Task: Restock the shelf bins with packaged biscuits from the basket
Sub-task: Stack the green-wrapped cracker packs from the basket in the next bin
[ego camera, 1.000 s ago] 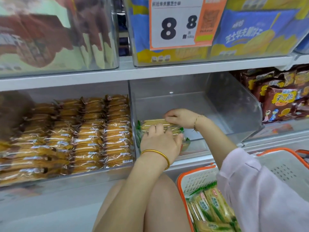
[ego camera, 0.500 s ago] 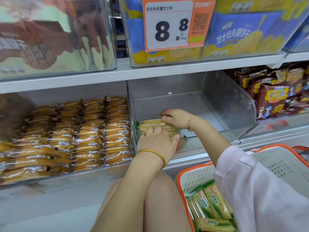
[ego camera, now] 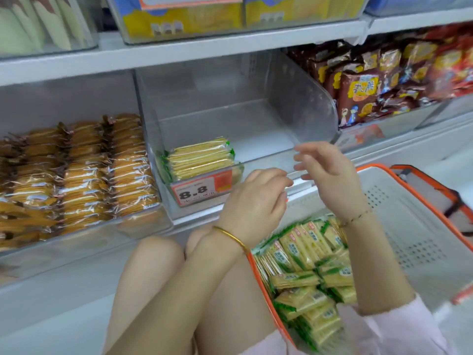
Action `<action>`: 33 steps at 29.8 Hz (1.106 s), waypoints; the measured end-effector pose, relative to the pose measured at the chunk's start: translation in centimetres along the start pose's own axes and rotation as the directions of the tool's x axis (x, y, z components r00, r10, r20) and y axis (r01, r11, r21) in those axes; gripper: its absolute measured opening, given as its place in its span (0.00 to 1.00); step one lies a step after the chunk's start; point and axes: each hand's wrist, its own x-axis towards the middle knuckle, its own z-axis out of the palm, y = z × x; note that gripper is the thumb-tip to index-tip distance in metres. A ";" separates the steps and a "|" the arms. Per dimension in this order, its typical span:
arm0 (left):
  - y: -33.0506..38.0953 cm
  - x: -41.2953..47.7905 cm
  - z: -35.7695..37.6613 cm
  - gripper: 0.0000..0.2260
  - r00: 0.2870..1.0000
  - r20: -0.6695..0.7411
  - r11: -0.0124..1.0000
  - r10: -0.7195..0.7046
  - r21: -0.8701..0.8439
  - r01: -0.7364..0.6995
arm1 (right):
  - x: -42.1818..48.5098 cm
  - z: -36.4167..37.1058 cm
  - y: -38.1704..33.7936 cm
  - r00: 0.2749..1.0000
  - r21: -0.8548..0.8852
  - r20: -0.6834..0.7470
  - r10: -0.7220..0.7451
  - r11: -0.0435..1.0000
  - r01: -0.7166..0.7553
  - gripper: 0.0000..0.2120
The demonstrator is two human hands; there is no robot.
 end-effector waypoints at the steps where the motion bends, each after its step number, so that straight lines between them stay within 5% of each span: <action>1: -0.2 -0.2 1.8 0.18 0.996 0.088 0.999 -0.009 -0.032 0.012 | -1.4 -0.4 2.5 0.994 -0.049 0.000 0.113 0.992 -0.113 0.10; 4: -1.4 -1.0 6.3 0.17 0.945 0.319 0.991 -0.069 -0.086 0.101 | -5.4 -0.6 10.7 0.899 -0.355 0.054 0.436 0.849 -0.391 0.09; 6: -2.2 -1.5 8.1 0.15 0.912 0.397 0.988 -0.101 -0.068 0.139 | -7.6 -0.2 15.0 0.830 -0.532 0.069 0.553 0.724 -0.439 0.11; 13: -3.2 -1.2 9.3 0.15 0.896 0.396 0.966 -0.202 -0.069 0.249 | -11.3 3.4 19.1 0.495 -0.893 0.355 0.793 0.444 -0.070 0.30; 17: -3.5 -1.1 9.3 0.15 0.899 0.380 0.962 -0.218 -0.071 0.264 | -11.5 4.1 19.9 0.597 -0.917 0.355 0.719 0.391 0.076 0.13; 22: -3.3 -1.1 9.6 0.14 0.898 0.369 0.955 -0.239 -0.076 0.285 | -9.6 2.5 20.8 0.739 -0.774 0.197 0.644 0.565 -0.286 0.07; 24: -3.2 -1.1 9.7 0.14 0.891 0.381 0.952 -0.248 -0.074 0.297 | -9.4 2.8 21.6 0.743 -0.725 0.142 0.654 0.580 -0.373 0.07; 28: -3.1 -1.1 9.7 0.14 0.892 0.375 0.952 -0.251 -0.073 0.299 | -9.4 4.9 22.4 0.687 -0.781 0.009 0.727 0.434 -0.449 0.11; 33: -3.3 -1.4 9.5 0.14 0.896 0.367 0.949 -0.249 -0.092 0.301 | -9.8 6.4 22.4 0.651 -0.857 -0.029 0.758 0.317 -0.407 0.15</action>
